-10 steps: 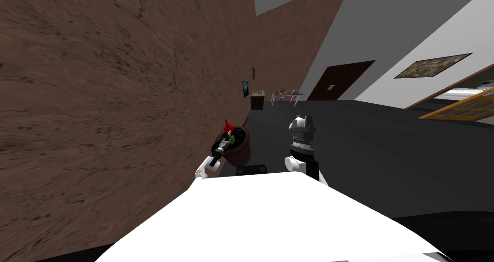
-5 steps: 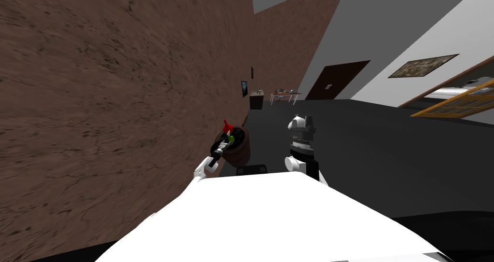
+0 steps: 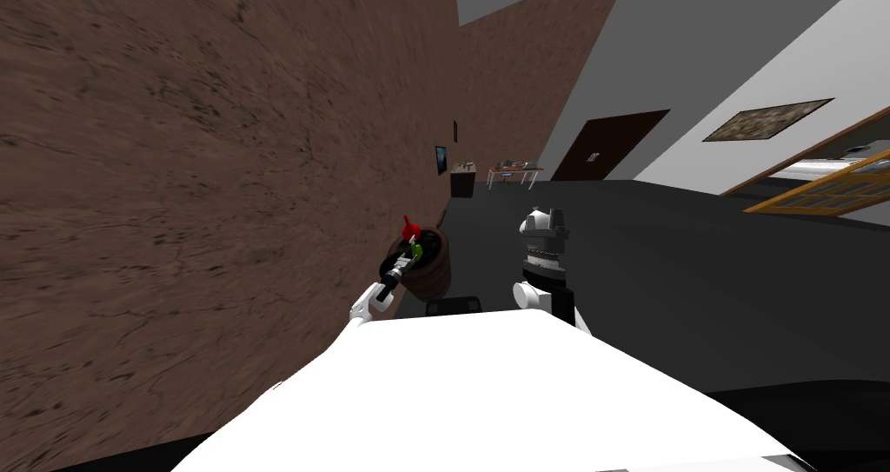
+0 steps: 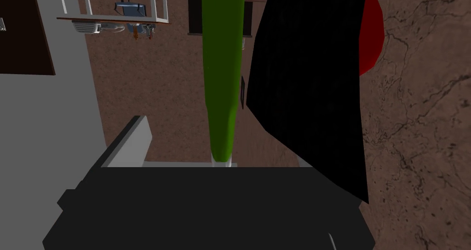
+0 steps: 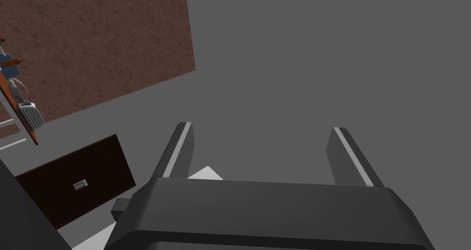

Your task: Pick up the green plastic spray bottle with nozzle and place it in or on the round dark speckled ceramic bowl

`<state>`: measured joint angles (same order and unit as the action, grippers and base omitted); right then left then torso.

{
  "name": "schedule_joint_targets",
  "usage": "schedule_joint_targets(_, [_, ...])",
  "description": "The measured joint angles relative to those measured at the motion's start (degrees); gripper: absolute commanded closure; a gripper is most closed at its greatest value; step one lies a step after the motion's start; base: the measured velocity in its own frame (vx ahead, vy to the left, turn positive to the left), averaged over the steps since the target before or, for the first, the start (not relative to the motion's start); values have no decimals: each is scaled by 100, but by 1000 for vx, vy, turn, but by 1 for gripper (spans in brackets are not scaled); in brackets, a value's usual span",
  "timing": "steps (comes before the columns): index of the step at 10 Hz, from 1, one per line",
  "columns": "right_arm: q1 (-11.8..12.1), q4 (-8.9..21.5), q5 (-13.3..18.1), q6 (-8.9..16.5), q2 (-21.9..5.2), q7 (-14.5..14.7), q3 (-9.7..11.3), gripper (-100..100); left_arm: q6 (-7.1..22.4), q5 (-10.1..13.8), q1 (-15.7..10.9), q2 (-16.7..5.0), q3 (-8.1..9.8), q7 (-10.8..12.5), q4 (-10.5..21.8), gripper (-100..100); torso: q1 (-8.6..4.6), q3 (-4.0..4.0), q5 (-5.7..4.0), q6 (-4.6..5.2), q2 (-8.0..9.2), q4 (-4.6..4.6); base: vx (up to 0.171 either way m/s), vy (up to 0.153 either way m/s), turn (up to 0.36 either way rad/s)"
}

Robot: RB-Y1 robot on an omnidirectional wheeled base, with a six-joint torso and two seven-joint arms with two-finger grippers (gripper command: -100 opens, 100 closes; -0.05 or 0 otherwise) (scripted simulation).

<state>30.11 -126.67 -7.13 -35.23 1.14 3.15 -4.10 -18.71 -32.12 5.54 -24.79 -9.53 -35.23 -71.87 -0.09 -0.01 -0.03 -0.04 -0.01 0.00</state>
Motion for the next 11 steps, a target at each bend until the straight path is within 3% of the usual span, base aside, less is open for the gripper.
schedule_joint_targets(4, [0,0,0,0,0,0,0,0,0,0,0,0,0,1,-1,100,6,2,2,0,3,1,0,0,0])
schedule_joint_targets(6, [0,0,0,0,0,0,0,0,0,0,0,0,0,1,-1,-100,6,2,2,0,4,1,-9,-6,-43])
schedule_joint_targets(11, [-1,0,0,0,0,0,0,0,280,111,-57,-542,-206,454,-51,-100,-5,6,-1,2,10,3,-18,-26,-102])
